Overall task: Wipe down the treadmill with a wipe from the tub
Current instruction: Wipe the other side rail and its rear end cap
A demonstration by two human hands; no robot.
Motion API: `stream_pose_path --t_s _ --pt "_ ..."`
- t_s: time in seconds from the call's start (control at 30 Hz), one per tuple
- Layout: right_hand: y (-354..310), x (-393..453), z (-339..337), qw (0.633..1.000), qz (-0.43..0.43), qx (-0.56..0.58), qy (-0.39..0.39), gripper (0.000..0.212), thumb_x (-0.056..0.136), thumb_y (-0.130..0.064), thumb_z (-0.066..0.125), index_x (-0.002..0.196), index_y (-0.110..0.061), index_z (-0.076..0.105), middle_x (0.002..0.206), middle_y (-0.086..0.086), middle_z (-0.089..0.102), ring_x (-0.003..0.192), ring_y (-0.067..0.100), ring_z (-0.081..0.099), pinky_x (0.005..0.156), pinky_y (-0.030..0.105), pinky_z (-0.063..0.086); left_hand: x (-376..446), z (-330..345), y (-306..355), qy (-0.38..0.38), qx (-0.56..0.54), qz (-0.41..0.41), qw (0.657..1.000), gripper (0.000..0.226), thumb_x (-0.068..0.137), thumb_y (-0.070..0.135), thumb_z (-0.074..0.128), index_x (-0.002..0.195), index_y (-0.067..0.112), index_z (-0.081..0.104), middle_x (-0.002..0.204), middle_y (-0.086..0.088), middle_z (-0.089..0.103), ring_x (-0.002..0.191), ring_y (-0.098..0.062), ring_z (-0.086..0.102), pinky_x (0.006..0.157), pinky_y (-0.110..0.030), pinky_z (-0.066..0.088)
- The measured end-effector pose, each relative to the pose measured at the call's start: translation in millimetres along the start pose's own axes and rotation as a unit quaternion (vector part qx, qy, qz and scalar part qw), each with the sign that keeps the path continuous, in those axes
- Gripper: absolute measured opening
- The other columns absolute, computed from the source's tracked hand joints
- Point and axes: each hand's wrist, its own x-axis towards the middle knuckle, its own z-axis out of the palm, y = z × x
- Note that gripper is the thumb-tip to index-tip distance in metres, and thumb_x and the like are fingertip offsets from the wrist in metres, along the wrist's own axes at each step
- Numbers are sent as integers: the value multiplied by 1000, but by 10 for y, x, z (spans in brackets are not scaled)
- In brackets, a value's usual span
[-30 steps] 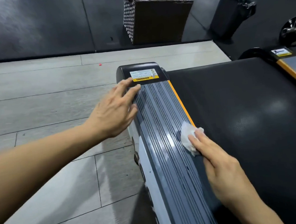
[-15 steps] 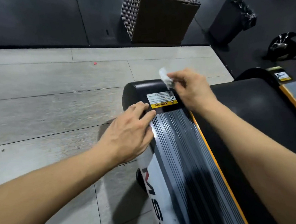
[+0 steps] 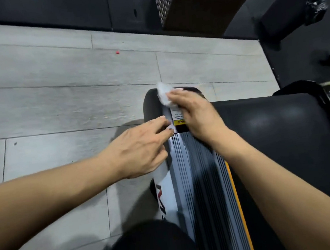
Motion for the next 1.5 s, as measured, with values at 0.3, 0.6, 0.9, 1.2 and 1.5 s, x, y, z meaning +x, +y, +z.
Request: stream_pose_path --t_s 0.3,0.6,0.9,1.2,1.5 --pt "277 -214 16 996 34 50 66 49 94 2 52 136 -19 64 145 1 57 137 22 50 115 38 40 -41 -66 -76 -37 105 12 994 65 94 37 25 157 22 36 112 -2 49 92 -17 50 81 -35 54" --pt "609 -673 -9 994 -38 57 90 53 91 -7 34 132 -12 66 141 6 60 130 21 52 120 24 29 64 -295 -35 -96 196 14 976 61 92 34 33 151 32 46 105 -2 52 85 -22 50 77 -42 53" --pt "587 -774 -19 989 -125 78 15 42 100 -12 39 131 -15 67 140 1 60 133 17 52 113 30 40 374 -555 21 -130 197 32 971 52 90 36 33 131 40 63 118 -3 53 91 -22 56 80 -45 57" --pt "824 -760 -32 986 36 109 117 48 99 -9 37 142 -13 57 145 -1 56 139 13 48 119 38 35 895 -307 -262 -67 46 -34 996 57 100 57 30 147 33 51 147 -3 47 125 -18 53 108 -30 43" --pt "875 338 -369 991 84 100 -21 45 97 -8 47 130 -32 67 128 -15 66 120 5 58 99 8 36 685 -228 -366 -71 107 11 992 54 96 44 44 146 25 52 154 -14 47 138 -28 52 105 -42 52"
